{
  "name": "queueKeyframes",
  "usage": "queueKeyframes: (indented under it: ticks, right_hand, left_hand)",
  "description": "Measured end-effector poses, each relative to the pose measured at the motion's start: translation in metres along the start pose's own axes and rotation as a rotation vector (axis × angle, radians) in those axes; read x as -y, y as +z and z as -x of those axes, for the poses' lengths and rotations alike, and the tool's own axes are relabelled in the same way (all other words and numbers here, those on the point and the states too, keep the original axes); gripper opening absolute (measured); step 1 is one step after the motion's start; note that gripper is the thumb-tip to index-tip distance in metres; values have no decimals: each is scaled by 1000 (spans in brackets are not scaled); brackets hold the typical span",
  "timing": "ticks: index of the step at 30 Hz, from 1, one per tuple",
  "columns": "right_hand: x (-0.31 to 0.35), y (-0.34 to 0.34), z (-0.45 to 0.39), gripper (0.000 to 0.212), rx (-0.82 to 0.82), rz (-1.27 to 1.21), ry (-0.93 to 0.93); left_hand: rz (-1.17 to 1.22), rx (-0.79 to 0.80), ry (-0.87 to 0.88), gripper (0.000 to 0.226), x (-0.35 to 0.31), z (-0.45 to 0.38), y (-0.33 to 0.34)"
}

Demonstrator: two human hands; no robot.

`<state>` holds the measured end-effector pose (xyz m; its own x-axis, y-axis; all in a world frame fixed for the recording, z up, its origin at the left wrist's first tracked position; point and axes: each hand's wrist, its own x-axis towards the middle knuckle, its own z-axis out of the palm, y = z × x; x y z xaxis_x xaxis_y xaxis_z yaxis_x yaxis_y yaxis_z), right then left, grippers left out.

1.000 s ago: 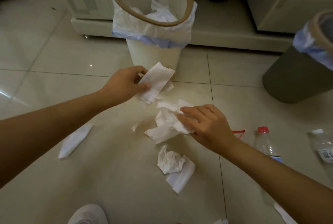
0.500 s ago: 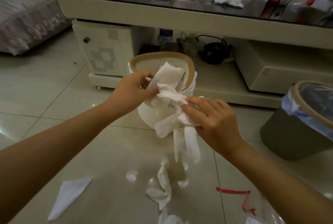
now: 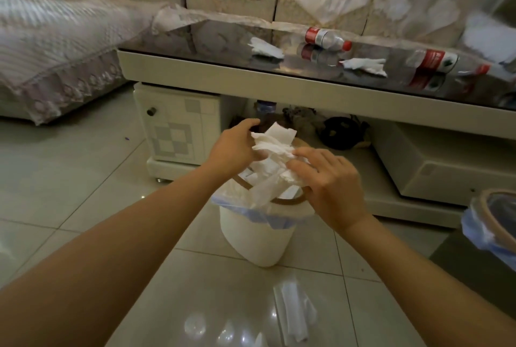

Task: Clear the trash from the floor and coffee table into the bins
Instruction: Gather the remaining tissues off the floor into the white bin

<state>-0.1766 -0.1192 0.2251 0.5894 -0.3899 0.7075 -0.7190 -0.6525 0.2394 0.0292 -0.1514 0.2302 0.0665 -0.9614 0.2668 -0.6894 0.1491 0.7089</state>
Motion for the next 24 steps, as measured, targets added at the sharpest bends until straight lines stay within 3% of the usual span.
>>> queueKeyframes:
  ticks: [2,9,11,15,16,21,24]
  right_hand:
    - [0,8,-8,19,4,-7,26]
    - [11,43,-45,14,-1,-116,125]
    - [15,57,-53,17,104,-207,203]
    - [19,81,-51,29,518,-241,380]
    - [20,82,-47,30,548,-242,406]
    - [39,57,-17,20,221,-274,307]
    - [64,40,8,17,147,-305,209]
  left_hand:
    - [17,20,-12,78,9,-1,-1]
    - [279,-101,-123,68,50,8,-16]
    - [327,-129,-143,68,56,13,-21]
    - [376,-104,-141,67,62,26,-25]
    - [377,-94,-135,67,63,30,-24]
    - [406,-26,-121,61,62,59,-17]
    - [418,43,-153,58,68,88,-13]
